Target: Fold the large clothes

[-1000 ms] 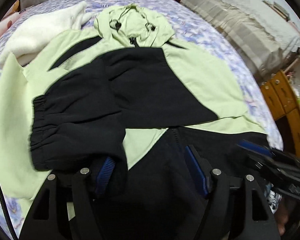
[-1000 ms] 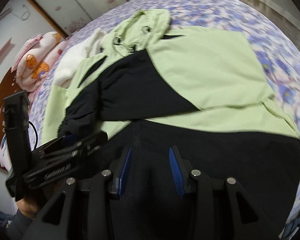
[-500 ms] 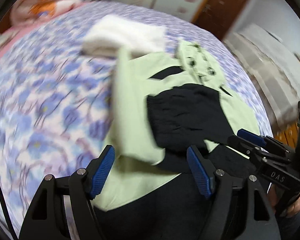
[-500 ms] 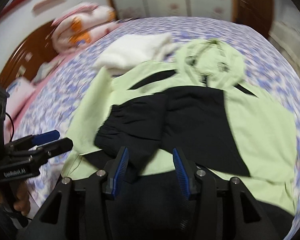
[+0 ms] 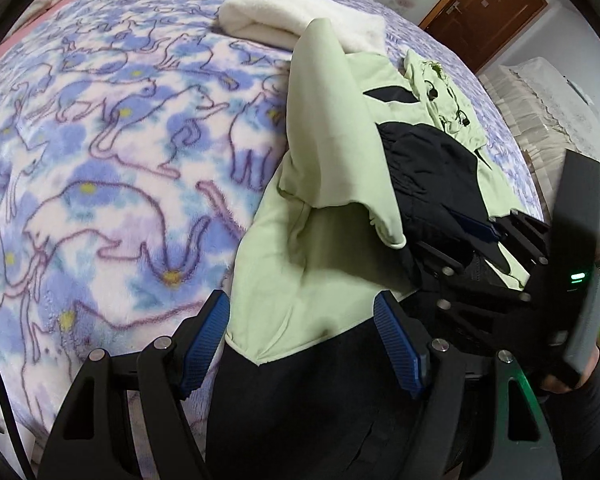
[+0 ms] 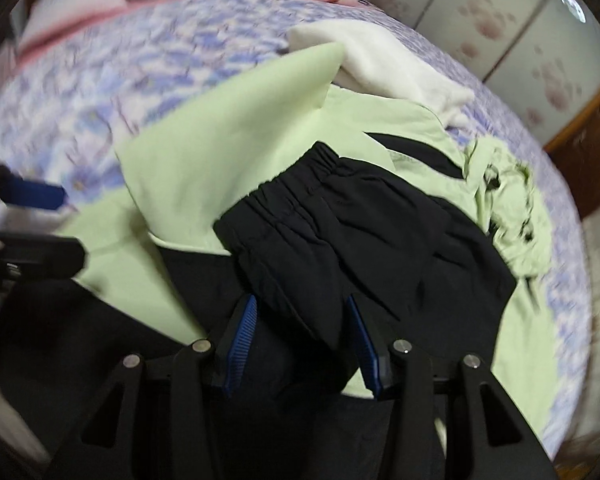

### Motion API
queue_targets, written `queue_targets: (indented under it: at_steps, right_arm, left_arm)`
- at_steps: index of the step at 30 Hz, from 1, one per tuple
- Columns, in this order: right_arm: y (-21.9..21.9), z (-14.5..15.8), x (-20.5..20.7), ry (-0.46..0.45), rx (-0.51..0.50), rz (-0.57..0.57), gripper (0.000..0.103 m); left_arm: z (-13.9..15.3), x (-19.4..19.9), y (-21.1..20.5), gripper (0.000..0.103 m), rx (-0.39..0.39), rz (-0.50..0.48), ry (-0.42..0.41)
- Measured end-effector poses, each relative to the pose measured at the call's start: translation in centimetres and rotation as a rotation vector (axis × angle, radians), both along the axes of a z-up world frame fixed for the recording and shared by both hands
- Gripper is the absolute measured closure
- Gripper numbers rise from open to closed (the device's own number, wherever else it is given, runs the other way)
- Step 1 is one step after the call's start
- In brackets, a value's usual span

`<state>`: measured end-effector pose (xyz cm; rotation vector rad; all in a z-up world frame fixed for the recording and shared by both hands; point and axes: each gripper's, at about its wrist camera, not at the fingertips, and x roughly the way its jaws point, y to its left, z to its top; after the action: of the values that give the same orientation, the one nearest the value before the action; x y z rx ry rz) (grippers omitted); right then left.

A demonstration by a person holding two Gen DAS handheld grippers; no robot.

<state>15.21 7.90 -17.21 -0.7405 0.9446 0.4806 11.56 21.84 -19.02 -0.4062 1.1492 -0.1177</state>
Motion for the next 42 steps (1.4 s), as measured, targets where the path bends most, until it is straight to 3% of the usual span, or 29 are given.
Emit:
queue_targets:
  at_steps: [3,4,5,6,8,11,14,17,19,20,23,25,30,39,42]
  right_arm:
    - [0.5,-1.0,0.7,-0.043,-0.052,-0.003,0.059]
    - [0.5,-0.7,1.0,-0.049,-0.042,-0.014,0.069]
    - [0.4,-0.2,1.2,-0.049,-0.025,-0.027,0.097]
    - [0.0,1.2,1.8,-0.058,0.018,-0.053,0.098]
    - [-1.5,4.2,2.6,-0.092,0.137,-0.105,0.098]
    - [-6.8,10.2,4.1,-0.155,0.362,-0.270,0.098]
    - [-13.4,12.7,4.7,-0.157,0.515,-0.452,0.097]
    - [-20.2,11.1,3.8,-0.083,0.578,-0.628,0.093]
    - [-23.1,8.5,3.2,0.012,0.562,-0.685,0.083]
    - [-24.6,6.6,3.0,0.091,0.548,-0.718,0.073]
    - [-28.6,2.9,1.5,0.242,0.574,-0.810,0.071]
    - [-30.7,2.2,0.9,0.285,0.650,-0.843,0.070]
    - [-34.5,2.1,2.0,0.302,0.797,-0.882,0.059]
    - [-35.9,1.6,5.4,0.398,0.832,-0.843,0.058]
    - [-37.2,1.8,4.5,0.421,0.924,-0.812,0.058]
  left_arm:
    - [0.0,0.1,-0.3,0.030,-0.002,0.001,0.001]
    - [0.1,0.2,-0.4,0.030,-0.002,0.000,-0.002]
    - [0.3,0.3,-0.5,0.030,0.001,-0.001,-0.006]
    - [0.5,0.4,-0.7,0.030,0.006,-0.003,-0.012]
    - [0.8,0.6,-0.9,0.030,0.013,-0.009,-0.019]
    - [1.1,0.9,-1.2,0.030,0.019,-0.011,-0.026]
    - [1.0,1.0,-1.7,0.030,0.017,-0.015,-0.024]
    - [0.5,1.3,-2.3,0.030,0.014,-0.032,-0.012]
    - [0.2,1.5,-2.8,0.030,0.019,-0.050,-0.004]
    - [0.1,1.4,-3.1,0.030,0.023,-0.057,0.000]
    - [-0.1,2.0,-3.9,0.030,0.037,-0.082,0.008]
    - [0.1,2.8,-4.5,0.030,0.063,-0.100,0.003]
    - [0.9,6.3,-4.7,0.030,0.120,-0.128,-0.022]
    - [0.6,15.2,-2.6,0.030,0.111,-0.118,0.005]
    - [-0.9,17.6,-2.5,0.030,0.116,-0.127,0.045]
